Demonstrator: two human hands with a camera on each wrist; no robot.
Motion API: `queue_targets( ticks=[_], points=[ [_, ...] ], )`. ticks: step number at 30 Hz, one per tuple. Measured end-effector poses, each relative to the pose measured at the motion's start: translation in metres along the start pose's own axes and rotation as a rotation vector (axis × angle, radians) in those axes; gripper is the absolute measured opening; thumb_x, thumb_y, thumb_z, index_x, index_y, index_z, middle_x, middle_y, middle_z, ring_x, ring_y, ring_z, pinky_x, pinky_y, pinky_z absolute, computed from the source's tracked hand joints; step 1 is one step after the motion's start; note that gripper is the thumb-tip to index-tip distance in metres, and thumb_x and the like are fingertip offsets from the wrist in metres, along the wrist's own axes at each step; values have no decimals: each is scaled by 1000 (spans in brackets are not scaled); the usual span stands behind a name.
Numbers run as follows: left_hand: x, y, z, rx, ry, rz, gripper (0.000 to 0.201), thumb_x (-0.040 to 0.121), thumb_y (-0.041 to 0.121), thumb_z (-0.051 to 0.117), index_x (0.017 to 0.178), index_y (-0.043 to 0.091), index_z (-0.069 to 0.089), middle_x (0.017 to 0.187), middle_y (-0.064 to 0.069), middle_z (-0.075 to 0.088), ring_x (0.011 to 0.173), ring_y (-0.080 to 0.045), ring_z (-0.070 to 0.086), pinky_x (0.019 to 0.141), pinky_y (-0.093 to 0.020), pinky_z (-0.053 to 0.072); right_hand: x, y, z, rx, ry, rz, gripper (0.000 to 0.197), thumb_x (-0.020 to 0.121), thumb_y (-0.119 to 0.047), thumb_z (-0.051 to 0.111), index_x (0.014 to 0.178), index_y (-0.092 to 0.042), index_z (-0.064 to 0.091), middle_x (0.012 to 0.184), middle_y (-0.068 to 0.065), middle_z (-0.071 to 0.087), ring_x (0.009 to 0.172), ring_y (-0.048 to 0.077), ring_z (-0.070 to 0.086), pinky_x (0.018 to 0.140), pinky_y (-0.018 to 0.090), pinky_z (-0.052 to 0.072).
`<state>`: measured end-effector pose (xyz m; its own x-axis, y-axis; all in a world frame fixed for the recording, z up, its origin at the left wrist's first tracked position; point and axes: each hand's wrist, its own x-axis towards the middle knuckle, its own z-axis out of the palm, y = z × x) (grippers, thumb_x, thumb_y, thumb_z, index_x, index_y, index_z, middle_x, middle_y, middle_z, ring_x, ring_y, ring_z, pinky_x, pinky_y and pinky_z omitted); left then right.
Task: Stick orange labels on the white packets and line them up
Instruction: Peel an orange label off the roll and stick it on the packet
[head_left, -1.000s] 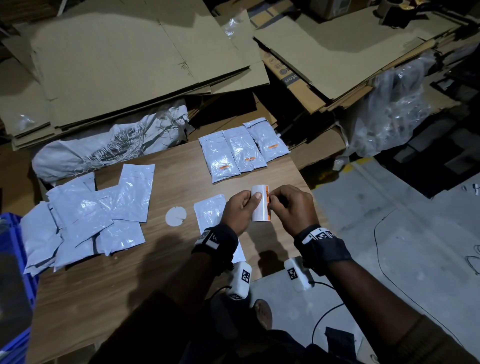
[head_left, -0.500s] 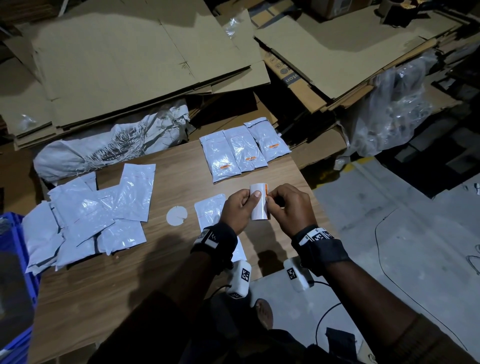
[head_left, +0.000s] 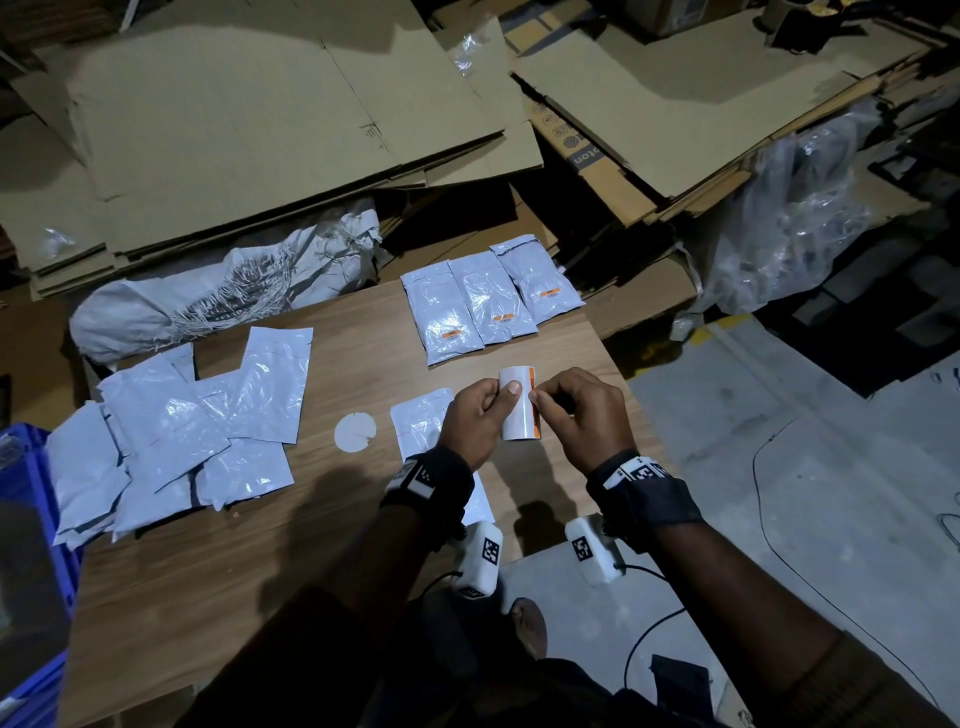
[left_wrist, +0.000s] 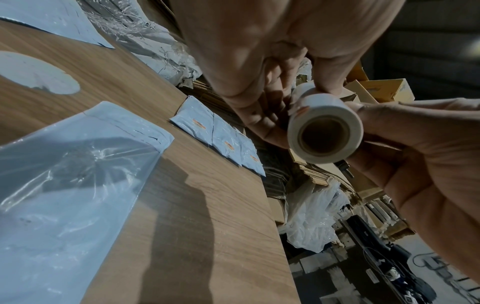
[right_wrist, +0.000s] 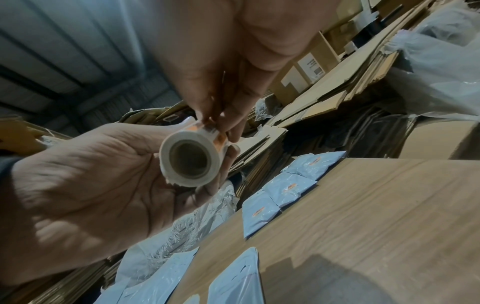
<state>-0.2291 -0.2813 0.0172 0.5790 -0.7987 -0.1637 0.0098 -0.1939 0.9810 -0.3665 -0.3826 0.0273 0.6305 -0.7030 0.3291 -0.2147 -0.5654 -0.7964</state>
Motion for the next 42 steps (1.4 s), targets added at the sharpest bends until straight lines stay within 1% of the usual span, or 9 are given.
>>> queue_targets(
  ticks=[5, 11, 13, 17, 23, 28, 34, 37, 42],
  points=[
    [-1, 5, 0, -44, -2, -34, 47, 93, 45, 63, 96, -1, 67, 86, -8, 73, 82, -23, 69, 89, -57, 54, 2, 2, -2, -36, 0, -12, 11, 90, -6, 71, 80, -10, 72, 77, -2, 66, 70, 10, 60, 64, 26, 48],
    [-2, 8, 3, -43, 18, -47, 44, 91, 49, 64, 96, 6, 68, 93, -14, 76, 92, -37, 72, 90, -57, 57, -5, 0, -5, 43, -20, -12, 6, 90, -6, 73, 94, -9, 75, 89, 0, 67, 83, 7, 65, 64, 12, 52],
    [-1, 8, 5, -41, 25, -49, 42, 90, 48, 64, 97, 7, 68, 94, -15, 76, 92, -38, 72, 90, -57, 57, -4, -1, -5, 8, -14, -27, 5, 89, -7, 72, 89, -12, 74, 85, -3, 65, 79, 7, 63, 63, 16, 53],
    [-1, 9, 8, -24, 33, -30, 43, 89, 47, 65, 99, 5, 68, 94, -15, 76, 85, -25, 72, 86, -54, 56, -1, -4, -6, -58, 2, 5, 10, 84, -20, 67, 76, -16, 65, 78, -6, 60, 71, 11, 59, 62, 38, 52],
    [0, 7, 8, -35, 12, -21, 41, 95, 39, 66, 104, -1, 67, 97, -18, 75, 86, -24, 70, 86, -52, 56, 7, -8, -3, -151, -29, 53, 21, 78, -38, 54, 69, -20, 56, 69, -11, 54, 60, 13, 49, 57, 34, 43],
    [2, 5, 8, -58, -7, -36, 31, 102, 26, 62, 109, -4, 66, 102, -20, 74, 91, -24, 70, 89, -50, 56, 9, -1, -3, -64, -2, 128, 11, 73, -24, 62, 67, -17, 56, 66, -6, 60, 63, 18, 55, 59, 36, 47],
    [0, 5, 9, -112, -63, -38, 27, 105, 15, 54, 119, -7, 62, 102, -10, 74, 88, -13, 71, 81, -28, 57, 6, 9, -6, 116, 17, 200, 10, 83, -9, 69, 77, -15, 65, 73, 0, 68, 69, 20, 69, 64, 46, 60],
    [4, 2, 6, -145, -87, -35, 30, 106, 14, 51, 122, -9, 60, 110, -19, 71, 93, -19, 70, 81, -32, 59, 1, 7, -9, 254, 9, 222, 11, 93, -2, 64, 88, -7, 72, 82, 5, 70, 76, 22, 72, 66, 43, 65],
    [9, -2, 6, -177, -122, -37, 28, 107, 10, 48, 123, -11, 56, 103, -16, 70, 82, -15, 72, 73, -27, 58, -1, 8, -15, 263, -3, 185, 11, 95, -2, 64, 94, -5, 74, 91, 7, 71, 87, 21, 71, 67, 35, 64]
  ],
)
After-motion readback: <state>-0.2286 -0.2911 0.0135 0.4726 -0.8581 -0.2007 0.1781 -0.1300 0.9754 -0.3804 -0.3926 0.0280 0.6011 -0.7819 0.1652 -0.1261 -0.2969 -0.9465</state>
